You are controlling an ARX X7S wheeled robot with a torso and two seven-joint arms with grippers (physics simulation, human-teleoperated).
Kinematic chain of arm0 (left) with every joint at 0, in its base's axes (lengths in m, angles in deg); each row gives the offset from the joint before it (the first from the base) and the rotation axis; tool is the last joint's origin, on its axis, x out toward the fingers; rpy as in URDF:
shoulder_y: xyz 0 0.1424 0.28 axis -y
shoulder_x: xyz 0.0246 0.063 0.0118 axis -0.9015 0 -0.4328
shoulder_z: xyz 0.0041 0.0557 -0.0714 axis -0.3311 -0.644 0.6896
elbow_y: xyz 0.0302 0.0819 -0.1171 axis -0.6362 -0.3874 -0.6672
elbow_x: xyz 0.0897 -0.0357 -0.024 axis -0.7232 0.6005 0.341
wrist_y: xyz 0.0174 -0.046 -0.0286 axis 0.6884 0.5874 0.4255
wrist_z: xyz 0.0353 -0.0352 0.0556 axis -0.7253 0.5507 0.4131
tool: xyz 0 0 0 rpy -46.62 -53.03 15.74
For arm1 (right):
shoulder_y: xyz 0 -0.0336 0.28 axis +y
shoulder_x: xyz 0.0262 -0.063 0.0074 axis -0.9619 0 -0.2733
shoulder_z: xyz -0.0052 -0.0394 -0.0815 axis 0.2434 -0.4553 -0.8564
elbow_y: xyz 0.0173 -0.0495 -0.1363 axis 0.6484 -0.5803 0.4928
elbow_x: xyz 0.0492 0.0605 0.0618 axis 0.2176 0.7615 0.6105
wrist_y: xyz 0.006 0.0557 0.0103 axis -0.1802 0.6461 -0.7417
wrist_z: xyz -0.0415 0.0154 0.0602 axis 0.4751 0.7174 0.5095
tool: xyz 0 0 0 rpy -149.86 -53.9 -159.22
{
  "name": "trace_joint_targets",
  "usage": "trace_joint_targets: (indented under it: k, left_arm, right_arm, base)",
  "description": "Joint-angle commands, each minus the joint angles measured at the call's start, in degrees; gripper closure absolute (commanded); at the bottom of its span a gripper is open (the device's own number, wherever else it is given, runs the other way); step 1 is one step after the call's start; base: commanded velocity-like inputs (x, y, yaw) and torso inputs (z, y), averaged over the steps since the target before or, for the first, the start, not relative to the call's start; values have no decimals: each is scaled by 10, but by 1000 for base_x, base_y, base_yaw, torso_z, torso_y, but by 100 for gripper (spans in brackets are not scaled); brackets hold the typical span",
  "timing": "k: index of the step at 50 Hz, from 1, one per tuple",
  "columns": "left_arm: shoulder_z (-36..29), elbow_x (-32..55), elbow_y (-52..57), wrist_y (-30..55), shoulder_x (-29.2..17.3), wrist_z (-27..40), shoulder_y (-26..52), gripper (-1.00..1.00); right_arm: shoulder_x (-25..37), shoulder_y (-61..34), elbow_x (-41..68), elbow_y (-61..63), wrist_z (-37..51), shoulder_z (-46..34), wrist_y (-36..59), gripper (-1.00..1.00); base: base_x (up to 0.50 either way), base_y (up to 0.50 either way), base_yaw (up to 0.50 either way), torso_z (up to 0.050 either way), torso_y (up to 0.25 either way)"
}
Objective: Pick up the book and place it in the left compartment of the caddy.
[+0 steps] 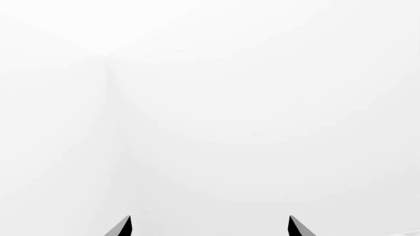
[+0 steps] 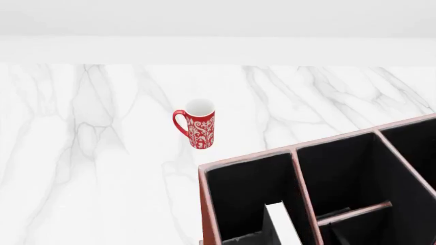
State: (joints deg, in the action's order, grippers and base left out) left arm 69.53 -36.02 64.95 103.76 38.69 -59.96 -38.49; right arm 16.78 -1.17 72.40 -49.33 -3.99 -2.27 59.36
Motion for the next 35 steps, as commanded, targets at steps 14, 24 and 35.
trace_joint_targets:
  k: [14,24,35]
  left_arm:
    - [18,3,1,-5,14,-6,-8,-100]
    - [17,3,1,-5,14,-6,-8,-100]
    - [18,4,1,-8,14,-5,-10,-100]
  right_arm:
    - [59,13,7,125,41,48,-14,-100]
    - [95,24,8,195,70,66,-26,-100]
    - [149,44,4,311,134,108,-64,-100]
  base:
    - [0,0,0,0,0]
    - [0,0,0,0,0]
    - [0,0,0,0,0]
